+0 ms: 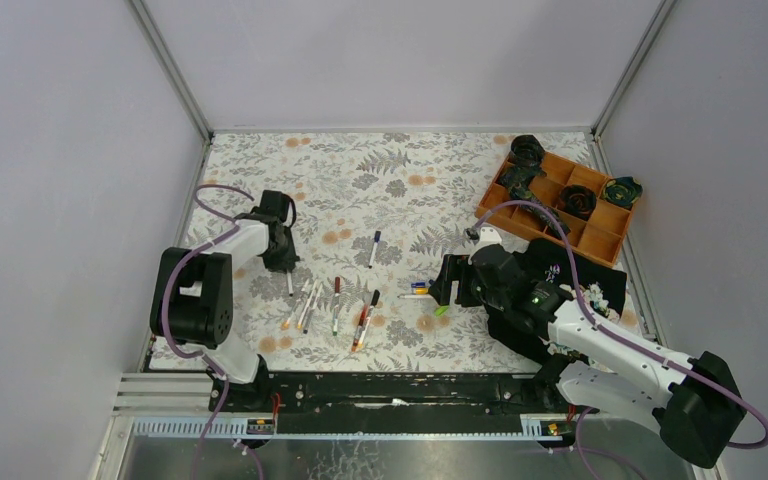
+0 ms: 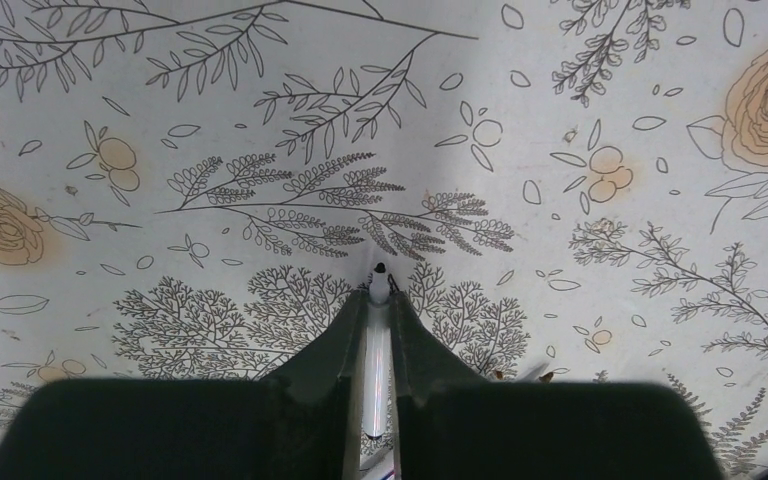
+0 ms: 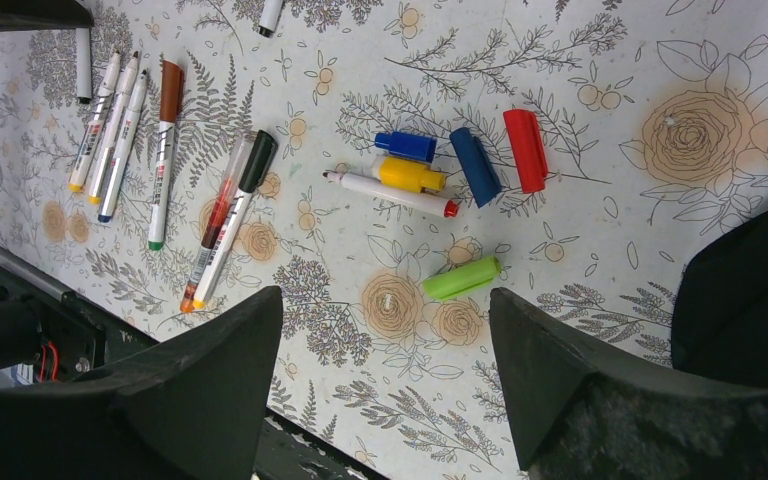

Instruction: Insert the pens into the pen caps

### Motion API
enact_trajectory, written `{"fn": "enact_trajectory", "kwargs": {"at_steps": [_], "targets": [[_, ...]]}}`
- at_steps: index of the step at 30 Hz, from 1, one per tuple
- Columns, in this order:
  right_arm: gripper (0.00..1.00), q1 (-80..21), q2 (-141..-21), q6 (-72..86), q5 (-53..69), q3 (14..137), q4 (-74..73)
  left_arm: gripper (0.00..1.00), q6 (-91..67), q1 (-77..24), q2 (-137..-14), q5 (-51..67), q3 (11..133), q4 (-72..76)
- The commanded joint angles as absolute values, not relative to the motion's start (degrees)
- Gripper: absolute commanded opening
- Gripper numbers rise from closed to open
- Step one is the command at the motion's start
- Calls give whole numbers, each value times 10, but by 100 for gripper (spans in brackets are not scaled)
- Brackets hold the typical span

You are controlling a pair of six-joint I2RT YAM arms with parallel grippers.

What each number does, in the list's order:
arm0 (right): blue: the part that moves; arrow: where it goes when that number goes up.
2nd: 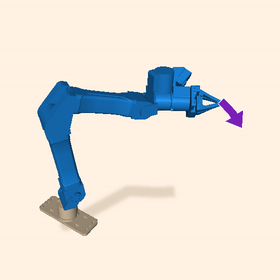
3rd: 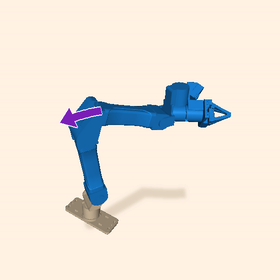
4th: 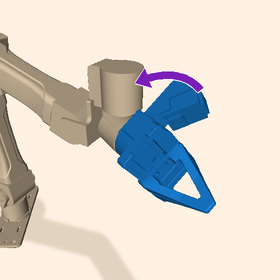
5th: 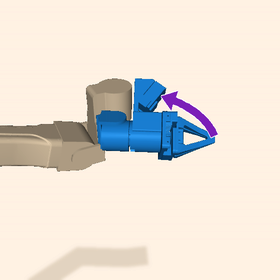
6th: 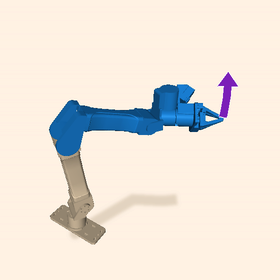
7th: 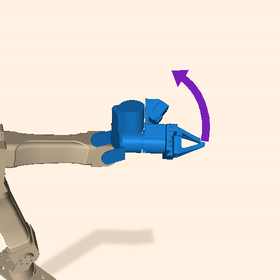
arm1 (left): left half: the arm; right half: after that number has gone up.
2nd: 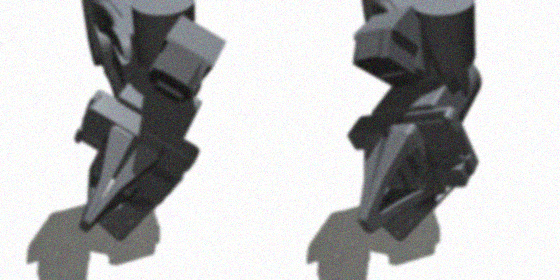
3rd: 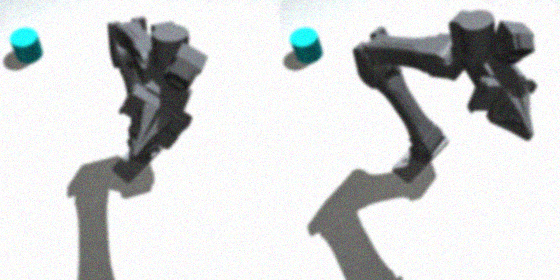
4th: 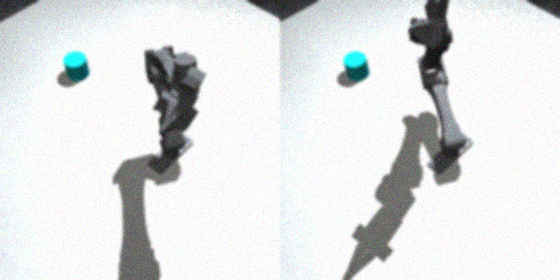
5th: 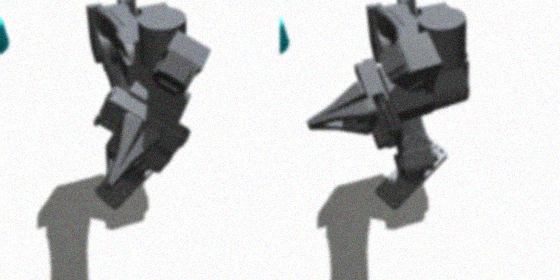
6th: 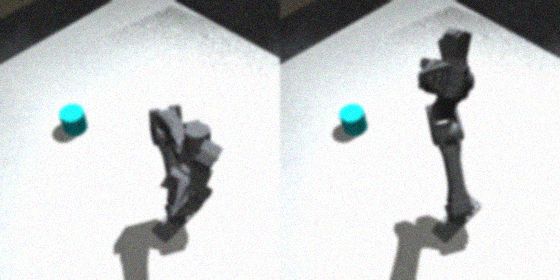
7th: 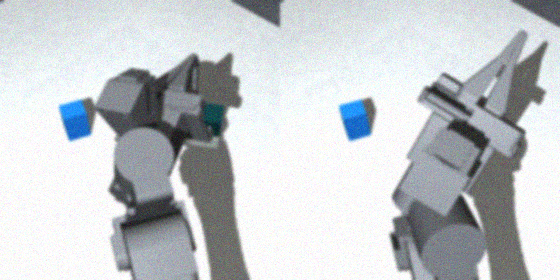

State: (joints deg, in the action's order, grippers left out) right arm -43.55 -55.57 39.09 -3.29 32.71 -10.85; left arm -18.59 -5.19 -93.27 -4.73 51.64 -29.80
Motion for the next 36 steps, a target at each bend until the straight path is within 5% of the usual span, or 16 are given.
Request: {"fn": "enact_trajectory", "kwargs": {"at_steps": [1, 17, 24, 36], "targets": [[80, -432, -554, 396, -27, 331, -89, 0, -190, -48, -954, -29, 513, -305], [80, -432, -556, 403, -27, 337, -94, 0, -179, -91, -872, -12, 490, -285], [80, -432, -555, 416, 1, 339, -77, 0, -139, -206, -783, -18, 483, -251], [82, -430, -547, 487, 83, 373, 2, 0, -138, -400, -635, 185, 430, -116]]}}
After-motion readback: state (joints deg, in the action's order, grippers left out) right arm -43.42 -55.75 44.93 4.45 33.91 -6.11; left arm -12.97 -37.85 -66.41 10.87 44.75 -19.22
